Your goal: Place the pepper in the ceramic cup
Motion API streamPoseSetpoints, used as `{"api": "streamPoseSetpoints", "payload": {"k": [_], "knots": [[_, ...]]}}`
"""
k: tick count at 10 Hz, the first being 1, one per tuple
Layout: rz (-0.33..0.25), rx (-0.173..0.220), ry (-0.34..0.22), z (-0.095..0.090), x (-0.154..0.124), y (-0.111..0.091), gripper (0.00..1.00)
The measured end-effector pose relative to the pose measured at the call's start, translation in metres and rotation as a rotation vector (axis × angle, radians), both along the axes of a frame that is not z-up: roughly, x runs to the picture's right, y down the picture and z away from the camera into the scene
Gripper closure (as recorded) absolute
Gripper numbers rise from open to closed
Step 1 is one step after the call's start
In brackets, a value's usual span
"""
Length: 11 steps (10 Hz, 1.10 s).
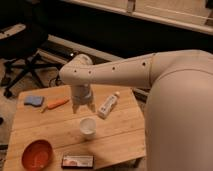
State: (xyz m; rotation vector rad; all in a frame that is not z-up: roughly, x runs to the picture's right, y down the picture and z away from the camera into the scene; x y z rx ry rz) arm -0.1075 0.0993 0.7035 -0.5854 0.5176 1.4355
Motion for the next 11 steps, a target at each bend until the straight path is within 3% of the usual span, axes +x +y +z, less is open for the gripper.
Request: {"api": "streamPoseSetpoints", "payload": {"k": [3,5,8,11], "knots": [[0.001,-0.001,0.001,0.000,0.000,0.000,0.35],[0.024,-0.008,0.034,0.004,0.000,-0.002,0.35],[0.114,-0.039,0.140,0.020,-0.019,-0.016,0.35],[0.171,-0.058,0.158,0.043,-0.046,-0.034,0.35]]}}
